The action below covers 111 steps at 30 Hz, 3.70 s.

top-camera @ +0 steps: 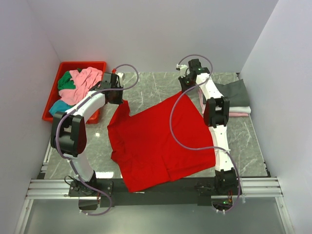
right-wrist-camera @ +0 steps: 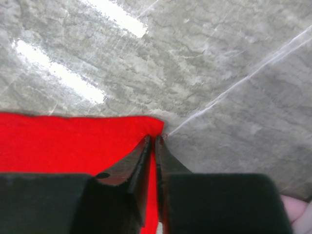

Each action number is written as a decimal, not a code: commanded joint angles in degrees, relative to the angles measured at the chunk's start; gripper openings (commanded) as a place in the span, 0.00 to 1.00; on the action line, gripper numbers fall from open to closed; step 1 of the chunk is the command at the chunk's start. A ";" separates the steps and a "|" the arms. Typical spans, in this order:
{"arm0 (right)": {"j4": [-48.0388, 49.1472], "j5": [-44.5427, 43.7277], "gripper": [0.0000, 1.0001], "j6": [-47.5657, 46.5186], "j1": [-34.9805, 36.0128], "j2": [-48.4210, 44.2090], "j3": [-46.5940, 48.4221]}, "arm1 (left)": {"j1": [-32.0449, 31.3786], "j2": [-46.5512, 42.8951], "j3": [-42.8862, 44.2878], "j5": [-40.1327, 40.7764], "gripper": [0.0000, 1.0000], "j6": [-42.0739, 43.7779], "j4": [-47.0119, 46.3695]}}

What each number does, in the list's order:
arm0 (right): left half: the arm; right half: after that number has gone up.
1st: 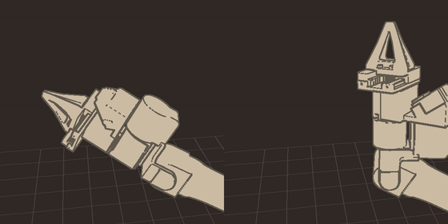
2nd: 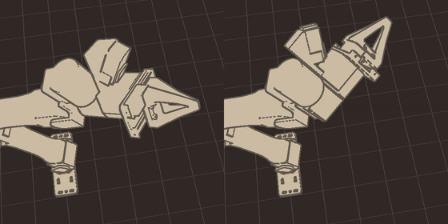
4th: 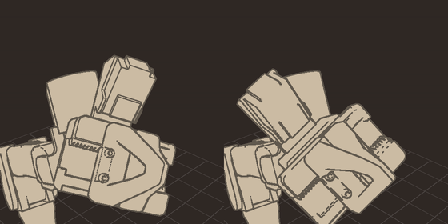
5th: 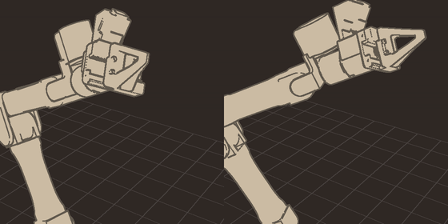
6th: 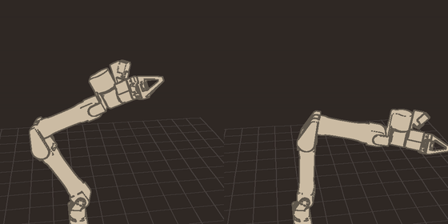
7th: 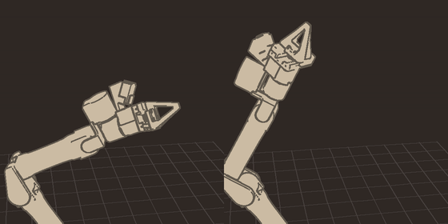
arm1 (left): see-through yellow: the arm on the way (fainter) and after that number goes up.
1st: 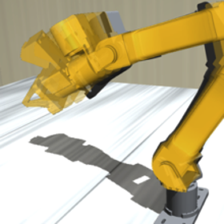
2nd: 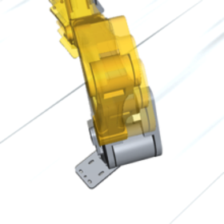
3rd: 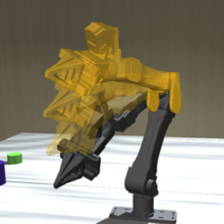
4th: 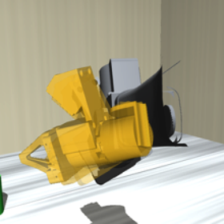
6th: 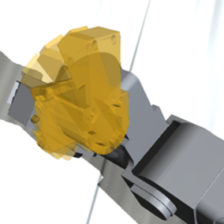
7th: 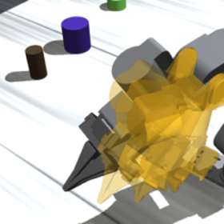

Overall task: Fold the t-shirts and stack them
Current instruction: Flatten the tshirt out

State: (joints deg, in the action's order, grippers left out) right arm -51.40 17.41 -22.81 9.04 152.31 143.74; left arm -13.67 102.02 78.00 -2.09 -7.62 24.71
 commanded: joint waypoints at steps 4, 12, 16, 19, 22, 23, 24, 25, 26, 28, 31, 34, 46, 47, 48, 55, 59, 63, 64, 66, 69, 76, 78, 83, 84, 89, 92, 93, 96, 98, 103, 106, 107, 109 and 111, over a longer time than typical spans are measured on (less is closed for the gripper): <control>-2.13 1.93 0.07 0.66 -1.13 1.42 0.93 | 0.05 -2.70 -0.21 -0.55 0.02 0.32 -0.36; 0.33 6.31 0.00 0.83 -0.86 -6.30 -2.15 | 0.57 -6.56 -0.39 -0.64 0.01 -0.47 -2.47; 3.49 9.56 0.00 2.59 -0.43 -13.60 -5.75 | 1.54 -10.43 -1.00 -1.43 0.01 -1.79 -4.40; 3.85 10.63 0.00 4.08 0.01 -18.70 -6.54 | 2.16 -14.20 -1.35 -1.60 0.01 -2.84 -6.07; 3.67 10.63 0.00 4.88 0.98 -24.15 -7.94 | 2.77 -18.51 -1.10 -1.25 0.01 -3.54 -7.04; 3.76 10.37 0.00 4.97 1.24 -25.73 -8.30 | 2.86 -19.65 -1.01 -0.90 0.01 -3.63 -7.04; 3.85 10.10 0.00 5.14 1.42 -28.97 -8.65 | 2.86 -22.01 -0.74 -0.55 0.01 -3.72 -7.22; 3.67 9.75 0.00 5.23 1.60 -30.57 -8.92 | 2.86 -23.34 -0.22 -0.03 0.00 -3.98 -7.31; 3.41 9.14 0.00 5.32 1.68 -32.15 -8.66 | 2.95 -24.66 0.05 0.15 0.01 -4.07 -7.74; 2.01 8.35 0.00 4.97 1.77 -36.63 -6.91 | 2.95 -28.53 1.18 0.68 0.00 -4.42 -8.27; -0.80 6.41 0.00 3.56 1.77 -42.70 -4.36 | 2.95 -33.54 3.55 0.59 0.00 -4.86 -9.41; -1.95 3.87 0.00 2.24 1.77 -49.64 -2.07 | 2.95 -37.85 6.98 -0.02 0.00 -5.65 -10.12; 6.12 -8.08 0.00 1.45 1.86 -76.62 -1.10 | 2.95 -54.37 17.80 -0.11 0.01 -8.02 -18.38; 6.74 -8.88 0.00 1.45 1.86 -79.16 -0.92 | 2.95 -55.77 18.41 -0.54 0.01 -8.29 -18.99; 8.14 -9.67 0.00 1.36 1.86 -80.32 -0.75 | 2.95 -56.48 20.07 -1.33 0.01 -8.38 -19.52; 12.46 -14.50 0.00 1.10 1.77 -87.62 0.31 | 2.95 -57.81 28.87 -6.52 0.01 -10.05 -19.53; 12.20 -15.83 0.00 0.22 1.77 -88.41 -2.75 | 2.95 -56.58 30.11 -6.87 0.01 -10.05 -18.04; 11.23 -14.95 0.00 0.75 1.86 -88.24 -9.60 | 2.95 -56.49 22.41 -6.79 0.01 -9.79 -18.56; 11.23 -14.69 0.00 0.83 1.86 -88.15 -13.19 | 3.04 -56.49 20.55 -6.35 0.00 -9.52 -18.82; 12.89 -14.25 0.00 0.84 1.77 -88.32 -17.77 | 2.95 -56.14 14.59 -5.65 0.00 -9.08 -20.04; 15.88 -13.90 0.00 0.83 1.69 -89.11 -29.01 | 2.95 -54.65 5.61 -5.99 0.00 -8.99 -23.20; 31.96 -8.89 0.00 3.03 -1.48 -86.23 -58.64 | 3.12 -43.15 -13.65 -6.26 0.00 -8.12 -33.91; 35.21 -5.91 0.00 3.29 -1.48 -80.96 -62.08 | 3.21 -34.90 -15.15 -6.26 0.00 -7.24 -35.86; 39.79 -2.03 0.00 2.68 -1.22 -62.10 -62.80 | 6.02 -11.64 -6.67 -8.46 0.00 -7.24 -38.24; 40.32 -2.12 0.00 2.59 -1.22 -59.18 -60.27 | 6.46 -8.45 -4.63 -8.55 0.00 -7.76 -37.98; 39.62 -3.78 0.00 2.86 -1.22 -45.72 -52.08 | 8.57 8.69 8.99 -10.39 0.00 -8.82 -33.16; 39.53 -5.10 0.00 2.94 -1.39 -43.51 -49.79 | 9.10 14.50 18.65 -10.74 0.00 -8.20 -29.02; 39.71 -5.54 0.00 2.94 -1.30 -43.24 -49.27 | 9.36 15.48 19.90 -11.18 0.00 -8.03 -27.97; 39.71 -5.98 0.00 2.42 -1.48 -42.71 -48.39 | 10.33 18.65 23.86 -12.06 0.00 -8.03 -26.65; 39.44 -5.90 0.00 2.33 -1.65 -42.19 -47.86 | 11.12 19.88 25.53 -13.46 0.00 -8.20 -26.03; 38.57 -4.49 0.00 3.03 -1.83 -40.52 -46.01 | 12.00 18.66 24.31 -16.89 0.01 -8.55 -26.99; 37.16 -3.53 0.00 3.47 -2.09 -38.15 -44.08 | 12.09 16.73 22.20 -17.86 0.01 -8.38 -27.61; 36.64 -3.17 0.00 3.38 -2.18 -37.53 -43.47 | 12.09 16.20 21.50 -18.56 0.00 -8.20 -27.35; 35.32 -2.73 0.00 3.65 -2.27 -35.78 -41.79 | 12.09 15.93 21.23 -19.09 0.01 -7.85 -26.91; 34.79 -2.56 0.00 3.73 -2.36 -34.80 -40.83 | 12.09 15.41 20.62 -19.53 0.01 -7.33 -26.47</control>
State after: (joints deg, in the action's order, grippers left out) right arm -15.51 13.63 -19.99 7.33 116.05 99.59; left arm -1.54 121.45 99.18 -18.87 -15.86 -0.95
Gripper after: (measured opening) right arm 0.006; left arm 0.065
